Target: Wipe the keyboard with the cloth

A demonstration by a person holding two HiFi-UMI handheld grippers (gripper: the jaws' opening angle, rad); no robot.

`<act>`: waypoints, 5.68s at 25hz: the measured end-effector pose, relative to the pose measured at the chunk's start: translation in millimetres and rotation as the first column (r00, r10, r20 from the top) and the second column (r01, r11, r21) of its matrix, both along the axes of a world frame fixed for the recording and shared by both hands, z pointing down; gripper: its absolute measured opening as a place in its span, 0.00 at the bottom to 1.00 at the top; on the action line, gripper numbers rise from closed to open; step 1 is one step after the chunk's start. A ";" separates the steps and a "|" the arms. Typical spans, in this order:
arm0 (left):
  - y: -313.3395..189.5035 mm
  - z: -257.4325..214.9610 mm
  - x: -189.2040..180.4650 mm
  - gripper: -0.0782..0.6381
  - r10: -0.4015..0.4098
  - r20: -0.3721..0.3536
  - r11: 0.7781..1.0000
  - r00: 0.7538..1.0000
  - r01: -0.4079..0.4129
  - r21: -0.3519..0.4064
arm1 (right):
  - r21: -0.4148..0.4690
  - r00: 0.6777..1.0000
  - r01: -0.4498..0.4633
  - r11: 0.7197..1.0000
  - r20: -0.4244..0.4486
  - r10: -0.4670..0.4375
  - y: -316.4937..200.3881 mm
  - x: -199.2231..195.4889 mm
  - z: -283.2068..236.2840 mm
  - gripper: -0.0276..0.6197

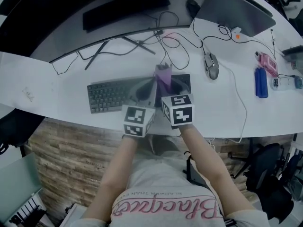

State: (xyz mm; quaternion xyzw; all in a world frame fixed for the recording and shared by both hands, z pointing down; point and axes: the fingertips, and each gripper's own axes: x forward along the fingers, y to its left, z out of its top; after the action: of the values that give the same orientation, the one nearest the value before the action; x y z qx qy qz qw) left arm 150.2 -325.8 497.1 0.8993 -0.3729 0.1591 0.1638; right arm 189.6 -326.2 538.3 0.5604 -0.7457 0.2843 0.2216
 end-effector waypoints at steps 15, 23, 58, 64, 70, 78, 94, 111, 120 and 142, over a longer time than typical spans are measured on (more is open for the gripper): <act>4.4 -1.3 58.1 0.12 0.074 -0.007 0.997 0.997 -0.074 0.007 | -0.002 0.996 -0.057 0.998 -0.062 0.057 9.7 72.2 0.8 0.18; 6.6 -6.3 73.3 0.12 0.097 -0.008 0.995 0.995 -0.097 0.016 | 0.001 0.985 -0.095 0.995 -0.147 0.094 15.5 107.8 -0.5 0.18; 43.9 -74.9 -141.5 0.12 -0.078 -0.038 0.987 0.996 0.083 0.140 | 0.256 0.997 0.070 0.964 -0.051 -0.059 60.0 -102.3 -139.8 0.18; 46.2 -71.6 -203.0 0.12 -0.161 -0.028 0.978 0.987 0.163 0.132 | 0.252 0.987 0.155 0.955 -0.012 -0.157 55.9 -172.0 -138.4 0.18; 44.6 -66.5 -272.4 0.12 -0.270 -0.033 0.956 0.962 0.272 0.114 | 0.194 0.968 0.240 0.951 0.030 -0.250 54.0 -241.9 -114.6 0.18; 46.7 -36.4 -334.7 0.12 -0.349 -0.011 0.935 0.937 0.349 0.057 | 0.061 0.952 0.287 0.956 0.097 -0.292 49.2 -306.7 -57.7 0.18; 42.8 11.3 -356.0 0.12 -0.364 0.011 0.931 0.931 0.364 -0.027 | -0.136 0.956 0.265 0.955 0.165 -0.242 39.4 -346.1 10.3 0.18; 38.1 12.3 -325.5 0.12 -0.325 0.012 0.945 0.946 0.325 -0.039 | -0.161 0.968 0.241 0.957 0.110 -0.225 40.0 -320.7 10.9 0.18; 37.6 12.5 -299.2 0.12 -0.288 0.018 0.957 0.957 0.289 -0.036 | -0.166 0.974 0.215 0.963 0.112 -0.198 42.3 -292.1 11.8 0.18; 39.1 12.1 -215.3 0.12 -0.173 0.018 0.984 0.985 0.174 -0.035 | -0.179 0.992 0.117 0.977 0.066 -0.107 53.0 -198.2 14.0 0.18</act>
State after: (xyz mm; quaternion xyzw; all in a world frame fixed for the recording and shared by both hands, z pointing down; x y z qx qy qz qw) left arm -65.1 -286.7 509.1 0.8590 -0.4481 0.1578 0.1908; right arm -8.6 -273.1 552.3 0.4866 -0.7527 0.3542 0.2667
